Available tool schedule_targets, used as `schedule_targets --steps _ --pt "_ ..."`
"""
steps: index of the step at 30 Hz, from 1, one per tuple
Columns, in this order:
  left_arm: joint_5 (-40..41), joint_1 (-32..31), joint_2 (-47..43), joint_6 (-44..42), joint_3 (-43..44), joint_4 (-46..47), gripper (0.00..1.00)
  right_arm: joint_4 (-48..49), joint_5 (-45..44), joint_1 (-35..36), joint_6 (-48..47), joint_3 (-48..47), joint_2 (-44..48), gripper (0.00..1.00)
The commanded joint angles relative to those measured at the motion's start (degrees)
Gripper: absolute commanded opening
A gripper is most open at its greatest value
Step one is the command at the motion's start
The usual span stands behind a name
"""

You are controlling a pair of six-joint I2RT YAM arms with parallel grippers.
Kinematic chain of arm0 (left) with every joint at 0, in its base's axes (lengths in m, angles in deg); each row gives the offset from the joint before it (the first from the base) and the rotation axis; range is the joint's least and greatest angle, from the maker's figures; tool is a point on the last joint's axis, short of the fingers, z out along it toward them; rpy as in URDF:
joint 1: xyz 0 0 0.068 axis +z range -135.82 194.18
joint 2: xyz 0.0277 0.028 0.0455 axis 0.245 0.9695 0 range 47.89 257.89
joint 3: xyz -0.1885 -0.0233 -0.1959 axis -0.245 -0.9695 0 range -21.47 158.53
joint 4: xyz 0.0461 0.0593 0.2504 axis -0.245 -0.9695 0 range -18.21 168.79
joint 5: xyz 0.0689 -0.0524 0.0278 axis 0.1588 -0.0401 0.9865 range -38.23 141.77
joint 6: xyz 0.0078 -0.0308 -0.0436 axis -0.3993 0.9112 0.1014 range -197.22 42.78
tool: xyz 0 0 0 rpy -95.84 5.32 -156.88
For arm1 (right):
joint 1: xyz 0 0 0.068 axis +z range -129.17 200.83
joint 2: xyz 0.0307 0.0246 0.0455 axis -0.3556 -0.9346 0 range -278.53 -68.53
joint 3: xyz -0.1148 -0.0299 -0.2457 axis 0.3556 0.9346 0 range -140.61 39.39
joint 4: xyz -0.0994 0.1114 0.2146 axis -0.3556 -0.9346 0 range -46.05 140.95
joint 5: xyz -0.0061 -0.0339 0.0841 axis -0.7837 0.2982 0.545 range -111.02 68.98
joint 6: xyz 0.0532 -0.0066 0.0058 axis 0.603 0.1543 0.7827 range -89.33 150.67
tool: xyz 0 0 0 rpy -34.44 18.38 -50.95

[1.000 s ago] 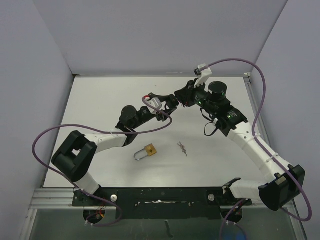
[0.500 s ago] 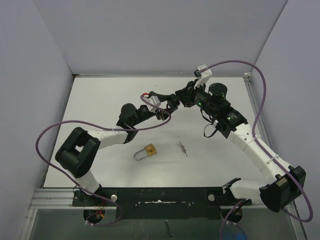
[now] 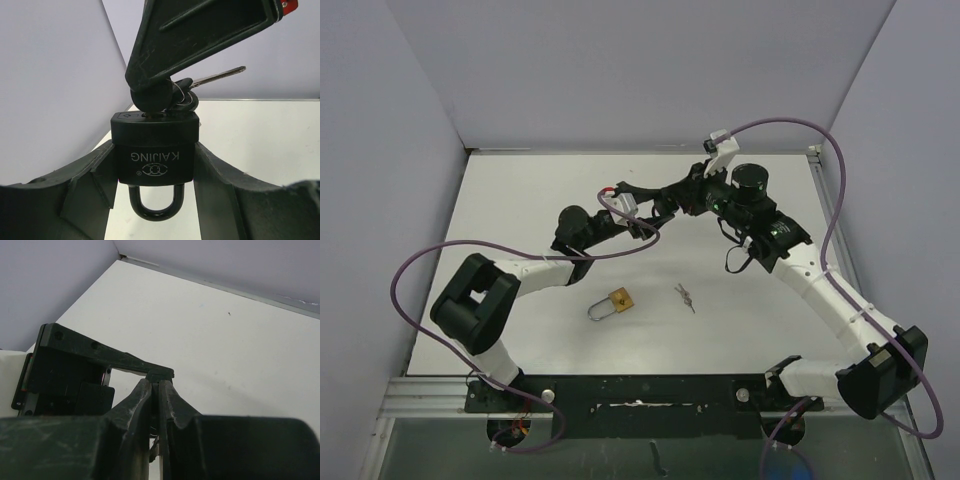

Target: Unlock with the key

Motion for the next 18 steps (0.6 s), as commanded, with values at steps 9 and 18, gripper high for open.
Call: schedule_targets --steps 9,18 --pt "3.8 -0.6 -3.4 -0.8 5.1 12.1 0.0 -2.5 2.0 1.0 1.9 -1.3 -1.2 0.0" --pt "10.8 -0.3 -4.0 0.8 6.3 12.6 0.0 -3.7 2.9 1.4 2.5 0.3 -2.5 0.0"
